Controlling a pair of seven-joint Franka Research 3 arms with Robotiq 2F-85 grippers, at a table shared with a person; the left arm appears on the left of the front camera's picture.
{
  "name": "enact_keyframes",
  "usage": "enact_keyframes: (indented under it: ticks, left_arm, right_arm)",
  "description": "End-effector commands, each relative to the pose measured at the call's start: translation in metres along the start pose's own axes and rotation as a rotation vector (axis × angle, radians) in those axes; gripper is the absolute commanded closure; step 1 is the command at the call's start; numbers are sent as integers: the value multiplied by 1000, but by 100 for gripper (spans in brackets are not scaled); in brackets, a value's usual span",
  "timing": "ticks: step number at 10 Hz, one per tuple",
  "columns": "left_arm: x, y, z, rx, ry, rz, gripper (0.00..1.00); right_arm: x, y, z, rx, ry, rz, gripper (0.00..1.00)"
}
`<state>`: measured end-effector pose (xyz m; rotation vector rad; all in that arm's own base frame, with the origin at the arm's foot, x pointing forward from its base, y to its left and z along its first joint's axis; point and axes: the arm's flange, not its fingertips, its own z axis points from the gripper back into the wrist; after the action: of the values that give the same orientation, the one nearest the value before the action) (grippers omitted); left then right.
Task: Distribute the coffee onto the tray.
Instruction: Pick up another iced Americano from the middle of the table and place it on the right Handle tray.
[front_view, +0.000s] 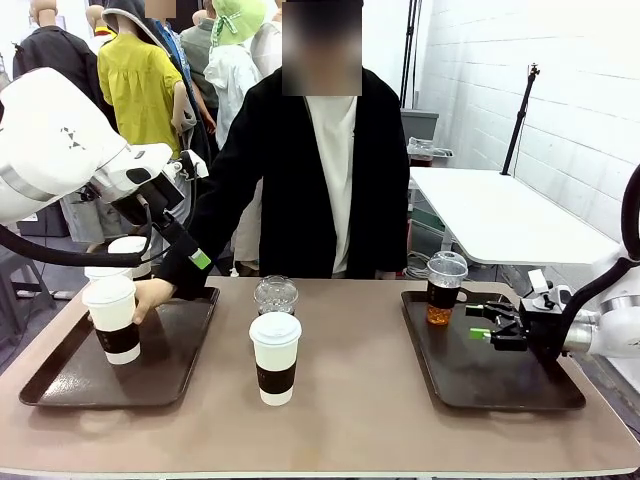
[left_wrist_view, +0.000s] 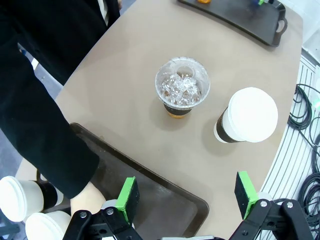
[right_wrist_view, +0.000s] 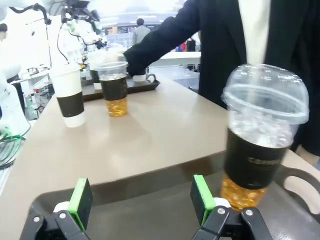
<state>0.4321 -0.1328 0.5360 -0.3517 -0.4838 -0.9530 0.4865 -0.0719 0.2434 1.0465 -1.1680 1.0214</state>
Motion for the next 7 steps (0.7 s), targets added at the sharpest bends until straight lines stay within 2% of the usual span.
enact_keyframes:
  ticks: [1,7]
  left_arm:
    - [-2,1,2,-14,-5,-6,0]
    - [-2,1,2,-14,-5,-6,0]
  right_arm:
    - [0,20,-19,37,35,15,0]
    - [-10,49,-68,89,25,-2,0]
